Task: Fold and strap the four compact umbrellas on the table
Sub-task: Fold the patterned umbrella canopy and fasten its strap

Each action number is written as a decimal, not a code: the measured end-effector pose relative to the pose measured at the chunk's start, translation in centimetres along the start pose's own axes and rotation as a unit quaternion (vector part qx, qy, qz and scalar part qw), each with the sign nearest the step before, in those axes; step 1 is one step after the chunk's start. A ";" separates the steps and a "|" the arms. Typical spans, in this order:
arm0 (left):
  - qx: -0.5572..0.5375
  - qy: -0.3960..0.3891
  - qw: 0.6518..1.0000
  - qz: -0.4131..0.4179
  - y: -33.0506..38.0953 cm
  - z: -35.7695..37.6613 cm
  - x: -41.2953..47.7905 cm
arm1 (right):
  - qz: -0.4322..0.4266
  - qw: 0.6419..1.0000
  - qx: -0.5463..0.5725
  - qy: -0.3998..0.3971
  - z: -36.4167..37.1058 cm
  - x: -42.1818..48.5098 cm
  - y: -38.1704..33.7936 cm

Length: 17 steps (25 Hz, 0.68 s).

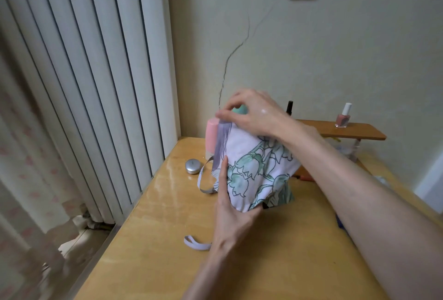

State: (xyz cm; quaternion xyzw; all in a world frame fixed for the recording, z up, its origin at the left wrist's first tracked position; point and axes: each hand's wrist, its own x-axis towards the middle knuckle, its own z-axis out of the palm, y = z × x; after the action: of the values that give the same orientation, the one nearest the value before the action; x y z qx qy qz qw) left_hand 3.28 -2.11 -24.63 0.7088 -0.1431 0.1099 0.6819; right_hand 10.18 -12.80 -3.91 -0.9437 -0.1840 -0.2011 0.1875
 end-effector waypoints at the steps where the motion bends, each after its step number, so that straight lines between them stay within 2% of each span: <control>1: -0.031 -0.006 0.999 -0.022 0.0 -0.3 0.2 | 0.026 0.999 0.045 -0.001 -0.9 -0.4 0.4; 3: -0.074 -0.013 0.994 -0.080 -0.1 -0.7 0.6 | 0.074 0.990 0.111 -0.045 -2.6 -1.8 1.8; 5: -0.084 -0.034 0.989 -0.115 -0.3 -1.4 1.1 | 0.080 0.983 0.143 -0.078 -2.8 -3.6 3.4; 9: -0.215 -0.060 0.949 -0.225 0.7 -2.0 1.4 | 0.064 0.965 0.247 0.059 -0.9 -5.7 5.6; 13: -0.201 -0.066 0.954 -0.213 0.7 -1.9 1.5 | 0.058 0.964 0.238 0.103 1.0 -5.5 6.1; 17: -0.214 -0.076 0.947 -0.229 1.3 -1.7 1.2 | 0.077 0.946 0.288 0.123 1.5 -6.0 4.2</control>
State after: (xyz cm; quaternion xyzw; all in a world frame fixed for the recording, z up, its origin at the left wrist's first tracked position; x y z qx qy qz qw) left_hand 4.03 -0.52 -22.95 0.5663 -0.0482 -0.1366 0.8113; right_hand 7.36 -17.44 -9.05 -0.8284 -0.1365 -0.2392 0.4878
